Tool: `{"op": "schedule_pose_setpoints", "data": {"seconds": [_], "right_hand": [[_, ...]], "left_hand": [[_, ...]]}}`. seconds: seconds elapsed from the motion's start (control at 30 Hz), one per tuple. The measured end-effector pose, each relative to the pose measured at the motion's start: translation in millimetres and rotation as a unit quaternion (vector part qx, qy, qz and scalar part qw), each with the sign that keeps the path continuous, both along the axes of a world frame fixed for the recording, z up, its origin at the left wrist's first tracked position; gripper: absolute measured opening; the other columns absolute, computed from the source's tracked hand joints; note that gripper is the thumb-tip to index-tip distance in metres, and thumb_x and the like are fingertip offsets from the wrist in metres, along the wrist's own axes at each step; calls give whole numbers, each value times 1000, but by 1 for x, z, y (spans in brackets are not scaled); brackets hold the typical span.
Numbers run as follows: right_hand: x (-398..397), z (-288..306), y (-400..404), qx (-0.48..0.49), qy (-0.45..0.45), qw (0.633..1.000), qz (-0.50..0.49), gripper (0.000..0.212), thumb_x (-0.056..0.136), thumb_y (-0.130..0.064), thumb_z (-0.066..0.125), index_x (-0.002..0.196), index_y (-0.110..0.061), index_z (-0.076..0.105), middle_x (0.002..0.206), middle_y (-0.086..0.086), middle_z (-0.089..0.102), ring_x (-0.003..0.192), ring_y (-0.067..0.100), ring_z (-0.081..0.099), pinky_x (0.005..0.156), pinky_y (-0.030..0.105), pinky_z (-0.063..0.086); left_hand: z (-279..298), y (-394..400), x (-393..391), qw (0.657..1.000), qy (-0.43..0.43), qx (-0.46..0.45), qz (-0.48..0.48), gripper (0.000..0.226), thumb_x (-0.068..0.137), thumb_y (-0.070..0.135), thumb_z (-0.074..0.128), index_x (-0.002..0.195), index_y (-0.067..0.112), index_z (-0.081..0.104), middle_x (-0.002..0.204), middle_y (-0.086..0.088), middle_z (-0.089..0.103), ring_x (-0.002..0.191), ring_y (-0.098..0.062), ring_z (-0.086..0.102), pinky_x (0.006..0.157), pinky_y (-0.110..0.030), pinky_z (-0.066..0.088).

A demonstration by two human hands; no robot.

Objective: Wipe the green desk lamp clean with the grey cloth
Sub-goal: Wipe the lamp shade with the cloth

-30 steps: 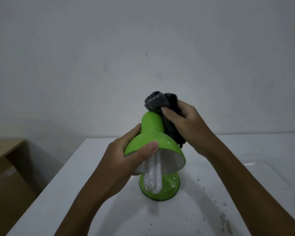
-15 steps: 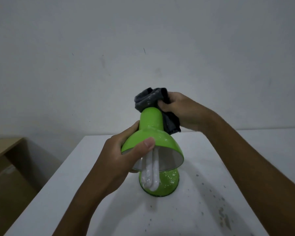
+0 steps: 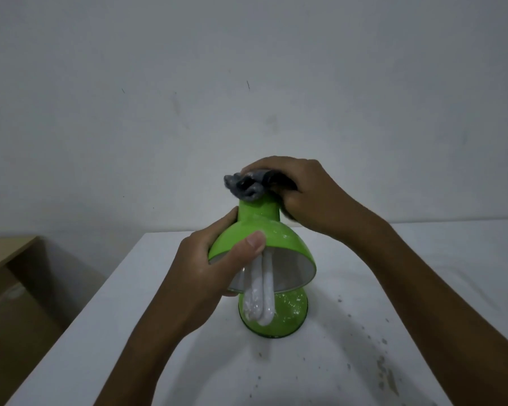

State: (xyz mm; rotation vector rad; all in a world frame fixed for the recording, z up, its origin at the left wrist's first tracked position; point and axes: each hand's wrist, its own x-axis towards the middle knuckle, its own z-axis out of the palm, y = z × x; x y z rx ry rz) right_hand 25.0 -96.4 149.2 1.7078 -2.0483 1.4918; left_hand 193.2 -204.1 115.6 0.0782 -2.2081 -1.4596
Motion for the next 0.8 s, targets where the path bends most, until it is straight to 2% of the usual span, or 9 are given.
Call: {"op": "schedule_pose_setpoints", "data": {"seconds": [0.07, 0.13, 0.23, 0.3, 0.37, 0.47, 0.57, 0.63, 0.8], "right_hand": [[7, 6, 1, 21, 68, 997, 24, 62, 68, 13, 39, 114, -11, 72, 116, 2, 72, 112, 10, 61, 95, 15, 48], [10, 3, 6, 13, 102, 994, 30, 63, 66, 12, 40, 115, -11, 72, 119, 3, 72, 116, 10, 59, 99, 16, 46], [7, -14, 18, -25, 58, 998, 11, 67, 70, 24, 46, 117, -16, 71, 124, 0, 70, 127, 9, 55, 106, 17, 42], [9, -25, 25, -59, 10, 998, 14, 64, 71, 22, 46, 116, -15, 71, 125, -1, 69, 127, 10, 57, 106, 24, 45], [15, -32, 32, -86, -42, 995, 28, 60, 71, 18, 43, 114, -12, 72, 123, 2, 70, 119, 5, 62, 97, 23, 52], [18, -32, 34, -80, -92, 992, 14, 57, 78, 26, 41, 112, -8, 73, 115, 0, 73, 99, -6, 66, 79, 7, 49], [15, -15, 27, -65, -104, 992, -39, 39, 94, 8, 50, 116, -16, 71, 112, -8, 73, 108, 0, 65, 90, 14, 48], [18, -3, 25, -36, -98, 994, -24, 34, 98, 1, 52, 118, -20, 69, 115, -11, 71, 112, -1, 63, 95, 14, 49], [37, -7, 35, 20, -53, 997, 47, 49, 94, 9, 51, 118, -29, 70, 118, -12, 68, 119, 6, 60, 102, 29, 51]], "left_hand": [[-1, -1, 0, 1000, 6, 6, 10, 46, 73, 61, 57, 102, 28, 73, 90, 2, 75, 85, -13, 71, 63, -23, 55], [-2, -2, 0, 1000, 6, 10, 16, 48, 72, 62, 57, 100, 26, 72, 86, 1, 74, 80, -13, 70, 60, -21, 53], [-2, -2, -1, 1000, 2, 5, 4, 50, 73, 63, 57, 109, 31, 72, 96, 0, 75, 90, -17, 71, 67, -26, 57], [-1, -2, -1, 1000, 8, 5, -5, 46, 75, 60, 57, 113, 37, 71, 102, 1, 76, 96, -18, 71, 75, -30, 59], [-2, -2, 1, 1000, 13, 12, -11, 43, 76, 58, 58, 114, 42, 70, 104, 1, 76, 99, -18, 71, 77, -31, 60], [-2, 0, 4, 1000, 16, 16, -15, 40, 75, 57, 60, 112, 44, 70, 103, 3, 76, 98, -16, 72, 73, -24, 59], [-1, 3, 3, 1000, 18, 11, -17, 35, 77, 56, 60, 108, 46, 70, 105, 6, 76, 99, -12, 71, 72, -20, 57], [-2, 4, 2, 1000, 22, 15, -14, 34, 76, 56, 60, 107, 47, 70, 103, 6, 76, 97, -11, 72, 69, -19, 56], [-5, 1, 2, 999, 20, 32, 26, 39, 69, 63, 59, 93, 36, 74, 83, 1, 74, 77, -13, 71, 56, -32, 58]]}}
